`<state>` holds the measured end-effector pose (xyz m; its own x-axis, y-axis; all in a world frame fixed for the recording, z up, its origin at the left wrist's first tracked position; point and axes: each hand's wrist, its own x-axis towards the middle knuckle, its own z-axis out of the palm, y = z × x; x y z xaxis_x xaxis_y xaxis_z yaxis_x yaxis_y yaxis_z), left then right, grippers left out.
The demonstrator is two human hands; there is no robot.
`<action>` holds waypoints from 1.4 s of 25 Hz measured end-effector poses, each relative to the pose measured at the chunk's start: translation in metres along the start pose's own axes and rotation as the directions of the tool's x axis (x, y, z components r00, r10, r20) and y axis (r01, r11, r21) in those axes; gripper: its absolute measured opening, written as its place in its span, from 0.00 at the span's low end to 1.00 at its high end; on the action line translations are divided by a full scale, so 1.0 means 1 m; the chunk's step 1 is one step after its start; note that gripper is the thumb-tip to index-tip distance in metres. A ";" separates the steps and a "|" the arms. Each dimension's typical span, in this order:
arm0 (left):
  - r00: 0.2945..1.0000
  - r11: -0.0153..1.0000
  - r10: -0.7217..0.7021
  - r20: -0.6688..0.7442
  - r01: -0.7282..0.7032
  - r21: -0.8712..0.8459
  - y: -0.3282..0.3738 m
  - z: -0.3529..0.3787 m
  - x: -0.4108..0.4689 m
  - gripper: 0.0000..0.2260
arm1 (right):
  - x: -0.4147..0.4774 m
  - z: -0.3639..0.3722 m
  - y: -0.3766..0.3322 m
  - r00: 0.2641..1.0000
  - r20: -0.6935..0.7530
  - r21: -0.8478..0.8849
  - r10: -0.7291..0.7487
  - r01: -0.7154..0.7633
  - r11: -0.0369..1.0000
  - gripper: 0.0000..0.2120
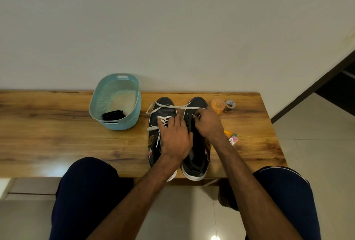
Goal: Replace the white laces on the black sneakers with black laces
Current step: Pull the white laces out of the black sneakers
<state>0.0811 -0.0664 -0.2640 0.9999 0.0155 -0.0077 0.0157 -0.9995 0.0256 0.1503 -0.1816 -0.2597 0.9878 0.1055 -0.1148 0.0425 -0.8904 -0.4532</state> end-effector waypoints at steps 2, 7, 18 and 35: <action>1.000 1.000 0.010 0.004 -0.010 -0.005 0.000 -0.001 0.000 0.26 | 0.000 -0.001 0.000 1.000 -0.030 0.035 0.000 0.001 0.999 0.11; 1.000 0.978 0.019 0.016 -0.015 -0.207 -0.004 -0.015 -0.001 0.28 | -0.005 -0.016 -0.009 0.991 -0.113 0.565 0.071 0.005 0.825 0.08; 0.997 0.414 -0.067 -0.027 0.003 -0.910 -0.022 -0.037 -0.037 0.18 | -0.070 -0.044 -0.024 0.990 -0.018 0.945 -0.141 0.063 0.321 0.06; 0.982 -0.037 -0.043 0.183 0.181 -0.983 -0.021 -0.071 -0.081 0.13 | -0.130 -0.045 -0.019 0.982 0.151 0.781 -0.117 -0.046 0.623 0.09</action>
<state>0.0007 -0.0448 -0.1929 0.9801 0.0538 -0.1911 0.1876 0.0647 0.9801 0.0278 -0.1985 -0.1970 0.9420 0.2743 -0.1932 -0.1361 -0.2140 -0.9673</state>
